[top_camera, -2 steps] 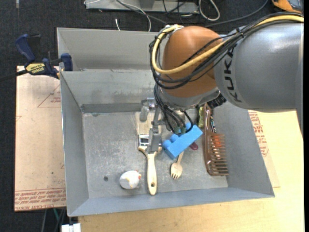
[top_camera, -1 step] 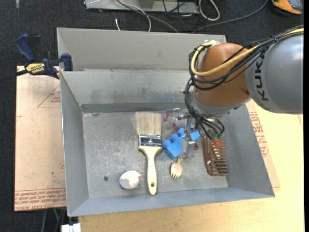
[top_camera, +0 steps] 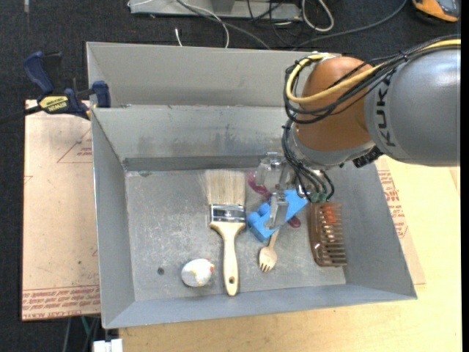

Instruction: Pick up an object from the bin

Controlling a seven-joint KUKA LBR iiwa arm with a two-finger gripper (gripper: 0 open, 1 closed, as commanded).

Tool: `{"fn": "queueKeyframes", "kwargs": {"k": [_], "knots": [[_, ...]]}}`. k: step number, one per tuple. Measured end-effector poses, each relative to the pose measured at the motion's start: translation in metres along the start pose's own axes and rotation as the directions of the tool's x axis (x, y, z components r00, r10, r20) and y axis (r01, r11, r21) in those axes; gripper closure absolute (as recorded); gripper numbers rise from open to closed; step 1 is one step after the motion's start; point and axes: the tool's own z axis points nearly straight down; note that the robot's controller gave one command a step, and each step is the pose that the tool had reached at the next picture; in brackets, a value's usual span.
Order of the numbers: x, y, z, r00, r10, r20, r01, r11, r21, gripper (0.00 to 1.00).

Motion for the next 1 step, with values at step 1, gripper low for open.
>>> {"fn": "queueKeyframes", "kwargs": {"k": [1], "knots": [[-0.0085, -0.0877, 0.0185, 0.918, -0.398, -0.007, 0.398, 0.918, 0.004, 0.00]]}}
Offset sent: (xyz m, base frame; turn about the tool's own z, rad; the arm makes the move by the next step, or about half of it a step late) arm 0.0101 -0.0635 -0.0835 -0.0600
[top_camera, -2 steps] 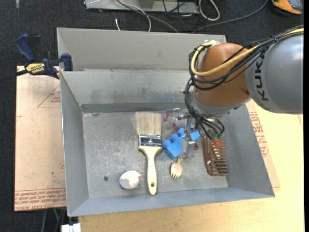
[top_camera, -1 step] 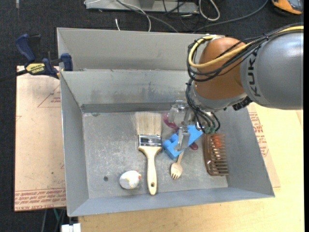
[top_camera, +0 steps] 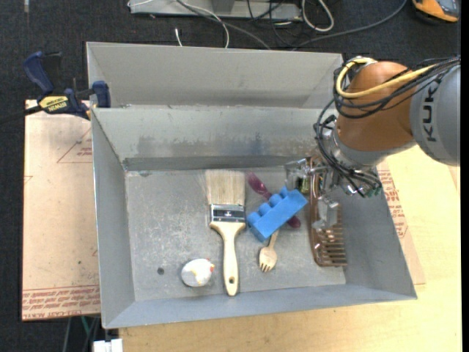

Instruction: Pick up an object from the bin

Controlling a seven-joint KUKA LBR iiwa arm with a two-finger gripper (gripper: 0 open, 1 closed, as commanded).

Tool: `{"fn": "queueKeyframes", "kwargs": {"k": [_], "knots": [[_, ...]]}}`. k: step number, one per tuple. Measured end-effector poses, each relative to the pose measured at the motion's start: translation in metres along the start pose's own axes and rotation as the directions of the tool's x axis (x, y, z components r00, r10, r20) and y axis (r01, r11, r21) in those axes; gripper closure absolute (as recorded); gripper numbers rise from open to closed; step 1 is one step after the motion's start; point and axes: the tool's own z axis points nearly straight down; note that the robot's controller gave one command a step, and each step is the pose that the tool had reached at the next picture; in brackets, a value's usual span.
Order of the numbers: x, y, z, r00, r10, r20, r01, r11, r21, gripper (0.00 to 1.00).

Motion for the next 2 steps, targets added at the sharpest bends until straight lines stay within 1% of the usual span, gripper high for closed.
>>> {"fn": "queueKeyframes", "kwargs": {"k": [1, 2], "knots": [[-0.012, 0.023, 0.066, 0.940, 0.341, 0.008, -0.341, 0.940, -0.009, 0.00], [-0.026, 0.009, 0.064, 0.993, -0.118, 0.011, 0.118, 0.993, 0.002, 1.00]]}}
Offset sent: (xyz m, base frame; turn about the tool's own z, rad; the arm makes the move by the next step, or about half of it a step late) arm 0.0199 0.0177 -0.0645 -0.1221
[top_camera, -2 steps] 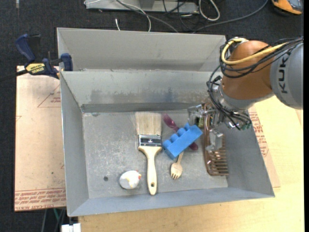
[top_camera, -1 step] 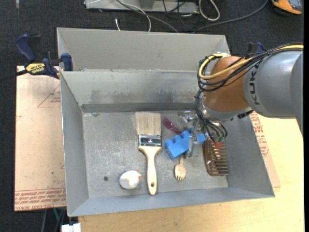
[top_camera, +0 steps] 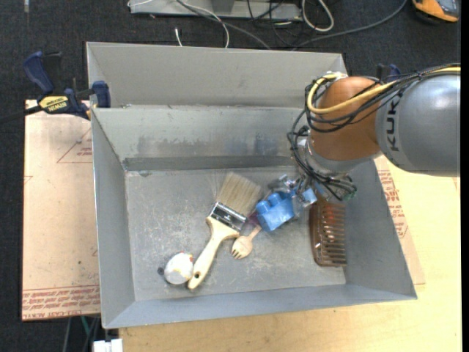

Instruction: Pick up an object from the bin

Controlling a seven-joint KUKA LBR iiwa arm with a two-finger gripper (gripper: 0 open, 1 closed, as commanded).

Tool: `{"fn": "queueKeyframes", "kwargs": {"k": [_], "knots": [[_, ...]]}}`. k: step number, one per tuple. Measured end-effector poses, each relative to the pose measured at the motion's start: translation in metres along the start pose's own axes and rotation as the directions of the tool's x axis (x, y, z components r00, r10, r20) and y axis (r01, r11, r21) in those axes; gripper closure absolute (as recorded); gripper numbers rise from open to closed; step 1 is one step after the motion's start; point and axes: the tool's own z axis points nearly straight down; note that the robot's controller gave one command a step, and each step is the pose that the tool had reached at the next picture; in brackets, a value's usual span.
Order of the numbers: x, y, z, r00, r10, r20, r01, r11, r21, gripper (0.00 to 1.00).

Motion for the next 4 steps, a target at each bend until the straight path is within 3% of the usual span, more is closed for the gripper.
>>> {"fn": "queueKeyframes", "kwargs": {"k": [2, 3, 4], "knots": [[0.000, 0.000, -0.005, 1.000, 0.002, 0.002, -0.002, 1.000, -0.001, 1.00], [0.002, 0.003, -0.025, 1.000, 0.002, -0.007, -0.002, 1.000, -0.007, 1.00], [-0.001, 0.001, -0.056, 1.000, 0.003, 0.002, -0.003, 1.000, -0.001, 1.00]]}}
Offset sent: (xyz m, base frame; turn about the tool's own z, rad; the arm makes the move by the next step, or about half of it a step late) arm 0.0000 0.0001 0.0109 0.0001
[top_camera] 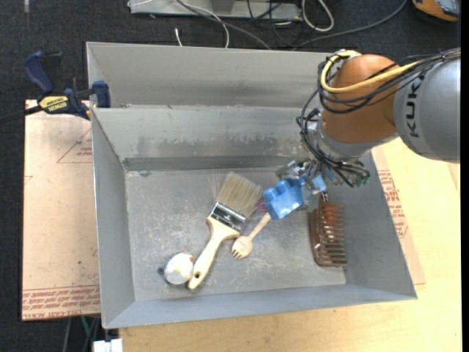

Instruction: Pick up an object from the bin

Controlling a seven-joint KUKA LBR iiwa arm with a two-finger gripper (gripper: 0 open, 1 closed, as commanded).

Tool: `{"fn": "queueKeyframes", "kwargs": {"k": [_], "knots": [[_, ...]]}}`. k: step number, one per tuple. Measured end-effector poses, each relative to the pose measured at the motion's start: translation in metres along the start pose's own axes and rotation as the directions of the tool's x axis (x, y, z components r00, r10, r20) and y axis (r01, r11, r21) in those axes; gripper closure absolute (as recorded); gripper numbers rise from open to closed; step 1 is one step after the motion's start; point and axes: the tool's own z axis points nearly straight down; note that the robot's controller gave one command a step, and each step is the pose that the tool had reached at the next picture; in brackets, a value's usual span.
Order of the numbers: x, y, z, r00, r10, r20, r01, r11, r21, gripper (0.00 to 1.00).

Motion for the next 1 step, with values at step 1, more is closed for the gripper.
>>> {"fn": "queueKeyframes", "kwargs": {"k": [1], "knots": [[-0.0002, 0.0006, -0.0203, 1.000, 0.001, 0.000, -0.001, 1.000, -0.001, 1.00]]}}
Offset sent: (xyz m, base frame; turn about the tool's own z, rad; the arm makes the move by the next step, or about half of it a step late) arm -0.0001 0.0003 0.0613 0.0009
